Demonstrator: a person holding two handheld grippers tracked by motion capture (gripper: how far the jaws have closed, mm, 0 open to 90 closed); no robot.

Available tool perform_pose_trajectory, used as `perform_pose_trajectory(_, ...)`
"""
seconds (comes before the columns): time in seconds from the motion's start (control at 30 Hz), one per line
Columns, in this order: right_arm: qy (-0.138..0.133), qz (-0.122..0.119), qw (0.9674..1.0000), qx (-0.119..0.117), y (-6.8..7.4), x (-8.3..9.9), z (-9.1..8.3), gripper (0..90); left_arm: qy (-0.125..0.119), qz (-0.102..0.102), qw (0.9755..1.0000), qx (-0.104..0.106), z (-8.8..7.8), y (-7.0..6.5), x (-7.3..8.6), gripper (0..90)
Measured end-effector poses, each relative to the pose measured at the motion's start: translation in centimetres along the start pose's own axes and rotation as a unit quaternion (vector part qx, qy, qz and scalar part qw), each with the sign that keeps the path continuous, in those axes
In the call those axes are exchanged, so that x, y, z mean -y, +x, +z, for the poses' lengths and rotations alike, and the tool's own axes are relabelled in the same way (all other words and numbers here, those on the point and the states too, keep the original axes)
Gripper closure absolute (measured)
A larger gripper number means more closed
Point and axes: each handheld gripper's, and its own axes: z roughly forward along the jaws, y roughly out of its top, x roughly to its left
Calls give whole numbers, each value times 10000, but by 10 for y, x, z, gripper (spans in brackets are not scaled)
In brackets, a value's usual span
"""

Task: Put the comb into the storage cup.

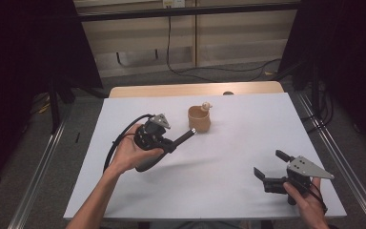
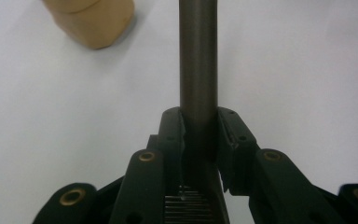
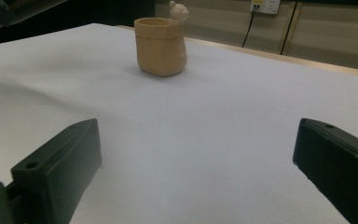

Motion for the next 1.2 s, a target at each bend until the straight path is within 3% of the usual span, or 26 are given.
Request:
perform_pose_trajectory(0.03,25,-5,10000,-18,1,-1,0,11,73,102,9999,17,0,0,-2,730)
perform_pose_trajectory(0.27,31,-78,9998,-167,5,-8,3,10,179,203,9995,176,9,-6,-4,730)
perform_pose_trajectory(0.3,50,-100,9998,-193,6,-9,5,8,232,294,9991,212,10,-5,-4,730)
perform_pose_trajectory(0.47,217,-133,9988,-419,9,-14,11,22,166,230,9993,251,12,-7,-7,730)
perform_pose_trajectory(0.57,363,-39,9978,-549,11,-20,13,21,219,388,9986,292,13,-10,-9,730)
perform_pose_trajectory(0.63,490,-110,9965,-670,13,-24,14,22,276,458,9982,276,15,-12,-10,730)
perform_pose_trajectory(0.8,862,-272,9912,-964,17,-32,23,23,346,460,9975,409,21,-14,-12,730)
perform_pose_trajectory(0.97,1329,-232,9795,-1497,19,-41,35,49,637,608,9948,508,29,-16,-19,730)
perform_pose_trajectory(1.2,1401,-418,9756,-1637,25,-53,40,41,732,689,9924,711,37,-23,-26,730)
